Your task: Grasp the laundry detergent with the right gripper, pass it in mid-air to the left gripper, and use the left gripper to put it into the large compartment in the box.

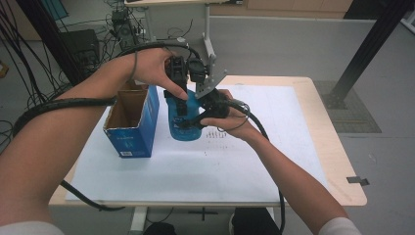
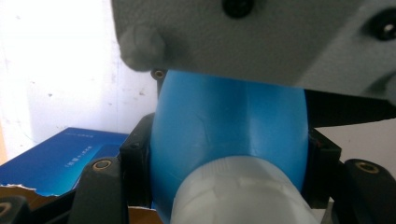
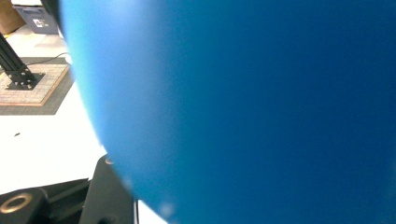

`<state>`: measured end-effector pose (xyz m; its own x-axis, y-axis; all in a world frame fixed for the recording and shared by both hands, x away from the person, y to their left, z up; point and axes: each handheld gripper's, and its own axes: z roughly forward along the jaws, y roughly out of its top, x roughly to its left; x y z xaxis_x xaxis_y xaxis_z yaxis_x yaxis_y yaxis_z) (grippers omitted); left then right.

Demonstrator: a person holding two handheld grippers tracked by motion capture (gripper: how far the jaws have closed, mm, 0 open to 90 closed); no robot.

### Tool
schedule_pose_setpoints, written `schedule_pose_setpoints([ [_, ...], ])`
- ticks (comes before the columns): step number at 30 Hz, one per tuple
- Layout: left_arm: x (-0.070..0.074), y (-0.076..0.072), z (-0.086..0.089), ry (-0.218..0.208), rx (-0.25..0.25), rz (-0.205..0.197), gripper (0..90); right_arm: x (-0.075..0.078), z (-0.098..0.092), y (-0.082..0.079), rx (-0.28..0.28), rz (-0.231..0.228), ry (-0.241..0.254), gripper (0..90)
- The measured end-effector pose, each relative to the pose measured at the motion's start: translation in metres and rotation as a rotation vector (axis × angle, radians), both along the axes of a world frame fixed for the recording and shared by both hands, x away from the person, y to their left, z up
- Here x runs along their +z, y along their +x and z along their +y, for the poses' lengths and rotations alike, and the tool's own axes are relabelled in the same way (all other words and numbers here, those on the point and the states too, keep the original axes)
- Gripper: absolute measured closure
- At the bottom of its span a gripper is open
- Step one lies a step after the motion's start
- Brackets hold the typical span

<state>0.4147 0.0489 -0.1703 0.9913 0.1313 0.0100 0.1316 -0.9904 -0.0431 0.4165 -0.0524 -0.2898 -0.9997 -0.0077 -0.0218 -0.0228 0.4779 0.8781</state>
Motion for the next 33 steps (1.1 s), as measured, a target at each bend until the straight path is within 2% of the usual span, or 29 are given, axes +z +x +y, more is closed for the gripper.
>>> schedule_pose_setpoints([
  [3, 0.0010, 0.0000, 0.0004, -0.011, -0.002, -0.004, 37.1, 0.0005, -0.0006, 0.0003, -0.004, -0.003, 0.006, 44.1],
  [17, -0.0010, 0.0002, -0.0008, 0.005, 0.010, -0.004, 37.0, -0.0007, -0.0006, 0.0008, -0.007, -0.001, 0.004, 43.9],
  [22, -0.0028, 0.0005, -0.0007, 0.009, 0.019, 0.009, 37.2, -0.0029, 0.0001, 0.0010, 0.008, 0.014, 0.011, 43.7],
  [33, -0.0032, 0.0020, -0.0045, 0.014, 0.020, 0.010, 37.3, -0.0048, -0.0019, 0.0032, 0.013, 0.025, 0.015, 43.2],
])
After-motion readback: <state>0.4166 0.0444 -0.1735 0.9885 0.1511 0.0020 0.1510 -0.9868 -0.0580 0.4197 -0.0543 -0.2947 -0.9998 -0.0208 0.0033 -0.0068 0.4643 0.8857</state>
